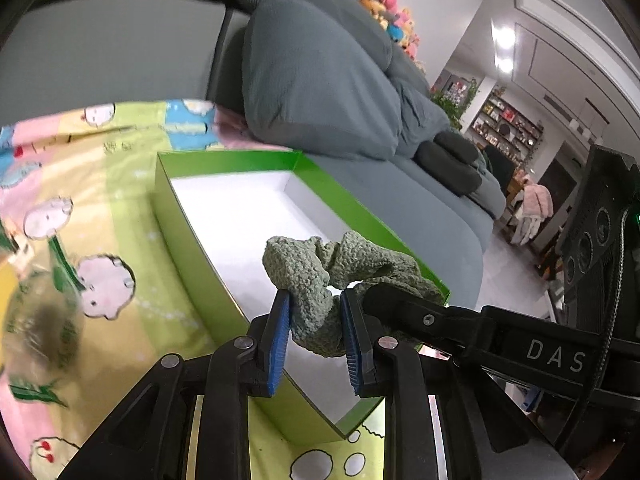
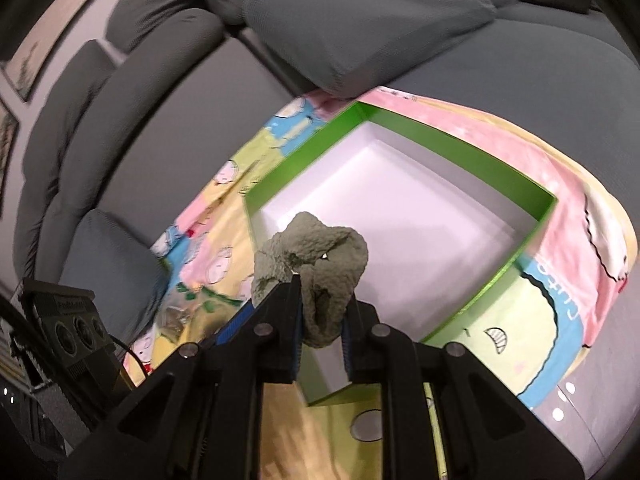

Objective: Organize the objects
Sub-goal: 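Lower the towel into the box and open both tools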

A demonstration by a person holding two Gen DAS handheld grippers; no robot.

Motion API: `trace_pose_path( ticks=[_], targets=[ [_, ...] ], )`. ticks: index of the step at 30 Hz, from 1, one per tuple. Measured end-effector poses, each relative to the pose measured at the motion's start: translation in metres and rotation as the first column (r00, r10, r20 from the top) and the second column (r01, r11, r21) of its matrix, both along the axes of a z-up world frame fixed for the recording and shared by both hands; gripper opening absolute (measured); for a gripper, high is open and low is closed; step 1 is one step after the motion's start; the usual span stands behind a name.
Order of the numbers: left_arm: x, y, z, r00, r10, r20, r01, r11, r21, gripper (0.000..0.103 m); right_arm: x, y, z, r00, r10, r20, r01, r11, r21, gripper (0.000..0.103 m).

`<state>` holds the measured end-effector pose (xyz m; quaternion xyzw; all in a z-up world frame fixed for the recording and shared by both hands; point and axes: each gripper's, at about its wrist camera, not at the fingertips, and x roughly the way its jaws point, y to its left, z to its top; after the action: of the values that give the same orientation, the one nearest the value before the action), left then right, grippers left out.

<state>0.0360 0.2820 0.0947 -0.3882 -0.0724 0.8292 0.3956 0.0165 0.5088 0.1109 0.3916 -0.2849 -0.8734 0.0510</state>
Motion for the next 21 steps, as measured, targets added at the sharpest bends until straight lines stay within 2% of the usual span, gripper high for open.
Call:
trace_pose_path(
  ticks=[6,7,10,11,12,13,15,17,21],
  targets=[
    [0.002,-0.002,-0.004,1.0,0.002,0.028,-0.002,1.0,-0.013,0.024,-0.002,0.007,-0.002,0.996,-0.084,0.018,0.083,0.995,0.055,0.019],
    [0.004,-0.004,-0.001,1.0,0.0,0.025,0.001,1.0,-0.014,0.024,-0.002,0.008,-0.002,0.995,-0.096,0.011,0.095,0.994,0.054,0.022],
    [0.009,-0.016,0.011,1.0,-0.008,0.003,0.008,1.0,-0.013,0.024,-0.002,0.008,0.002,0.992,-0.122,-0.015,0.123,0.989,0.083,0.04],
    [0.011,-0.02,0.015,1.0,-0.004,-0.007,0.004,1.0,-0.015,0.028,-0.003,0.006,0.003,0.992,-0.128,-0.023,0.129,0.987,0.092,0.044],
    [0.013,-0.03,0.022,1.0,0.006,-0.018,-0.006,1.0,-0.016,0.038,-0.003,0.006,0.005,0.99,-0.135,-0.034,0.137,0.986,0.099,0.045],
    [0.012,-0.036,0.026,1.0,0.012,-0.023,-0.012,1.0,-0.016,0.044,-0.002,0.005,0.008,0.989,-0.141,-0.054,0.146,0.984,0.098,0.05],
    [0.014,-0.054,0.035,0.999,0.034,-0.038,-0.035,0.999,-0.017,0.067,-0.002,0.003,0.013,0.985,-0.152,-0.082,0.159,0.983,0.089,0.059],
    [0.016,-0.077,0.044,0.996,0.076,-0.055,-0.077,0.997,-0.012,0.075,-0.006,-0.001,0.017,0.977,-0.179,-0.118,0.191,0.976,0.103,0.072],
    [0.014,-0.131,0.048,0.982,0.179,-0.052,-0.181,0.983,-0.033,0.08,-0.024,-0.016,0.014,0.964,-0.232,-0.127,0.253,0.948,0.194,0.075]
  ],
)
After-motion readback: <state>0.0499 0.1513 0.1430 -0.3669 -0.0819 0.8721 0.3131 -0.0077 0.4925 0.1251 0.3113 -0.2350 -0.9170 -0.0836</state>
